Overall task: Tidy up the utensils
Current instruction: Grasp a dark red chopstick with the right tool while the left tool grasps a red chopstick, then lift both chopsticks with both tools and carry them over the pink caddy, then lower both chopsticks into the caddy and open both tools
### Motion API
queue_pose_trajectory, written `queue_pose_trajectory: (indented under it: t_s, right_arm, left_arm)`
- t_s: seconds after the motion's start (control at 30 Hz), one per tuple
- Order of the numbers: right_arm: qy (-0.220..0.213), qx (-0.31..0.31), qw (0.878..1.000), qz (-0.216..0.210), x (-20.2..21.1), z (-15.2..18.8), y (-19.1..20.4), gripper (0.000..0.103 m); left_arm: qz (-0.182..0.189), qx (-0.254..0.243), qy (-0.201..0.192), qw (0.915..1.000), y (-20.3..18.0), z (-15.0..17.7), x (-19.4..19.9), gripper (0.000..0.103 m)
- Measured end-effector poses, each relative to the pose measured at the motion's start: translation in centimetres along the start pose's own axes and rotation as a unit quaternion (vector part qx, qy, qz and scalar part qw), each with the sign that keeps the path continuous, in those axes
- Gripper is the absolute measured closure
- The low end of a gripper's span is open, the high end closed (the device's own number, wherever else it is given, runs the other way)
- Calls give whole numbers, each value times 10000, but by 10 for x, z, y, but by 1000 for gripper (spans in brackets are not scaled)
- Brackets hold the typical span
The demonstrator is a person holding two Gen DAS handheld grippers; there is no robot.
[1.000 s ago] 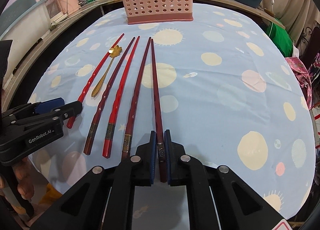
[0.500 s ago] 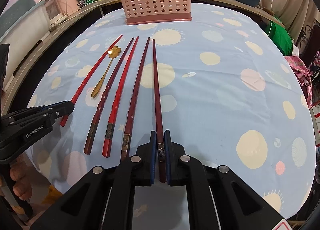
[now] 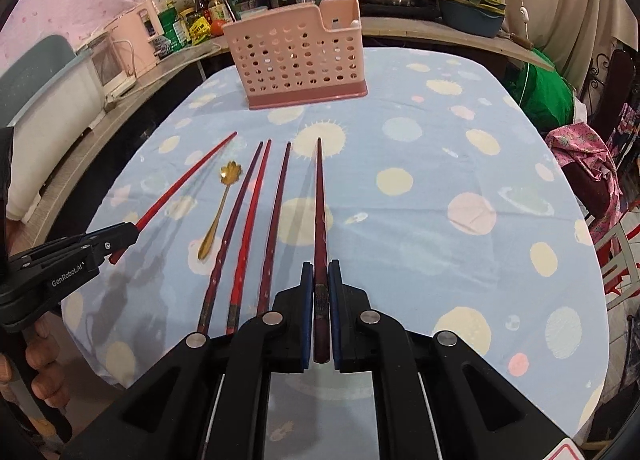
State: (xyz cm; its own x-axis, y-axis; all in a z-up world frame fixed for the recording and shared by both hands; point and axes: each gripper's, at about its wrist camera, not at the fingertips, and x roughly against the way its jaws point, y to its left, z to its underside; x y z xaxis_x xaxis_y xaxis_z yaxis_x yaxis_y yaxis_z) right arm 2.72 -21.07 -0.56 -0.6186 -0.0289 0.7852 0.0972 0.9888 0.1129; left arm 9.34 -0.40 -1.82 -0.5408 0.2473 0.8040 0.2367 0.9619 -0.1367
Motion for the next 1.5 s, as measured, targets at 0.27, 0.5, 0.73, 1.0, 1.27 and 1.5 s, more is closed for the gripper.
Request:
queue_pose_trajectory:
  t_s: [0.27, 0.5, 0.73, 1.0, 1.27, 1.5]
  right_arm:
    - [-546, -252, 9981, -101, 30, -46, -12, 96]
    - [-877, -381, 9953, -162, 42, -80, -22, 96]
    - [-1093, -645, 9915, -284, 44, -115, -37, 96]
    - [-1516, -1032, 9817, -508, 55, -164, -56, 96]
    - [-2308, -1341, 9601, -838, 79, -232, -62, 96]
    - [-2751, -1569, 9421, -1105, 76, -288, -62, 96]
  left_arm:
    - [103, 132, -513, 9985, 1, -43, 32, 96]
    - [87, 280, -911, 9954, 7, -84, 51, 96]
    - [122, 401, -1247, 9913, 12, -131, 64, 96]
    - [400, 512, -1579, 9853, 11, -186, 80, 96]
    - [520, 495, -2259, 9715, -2, -247, 115, 96]
    - [398, 503, -2844, 9566, -11, -294, 126, 96]
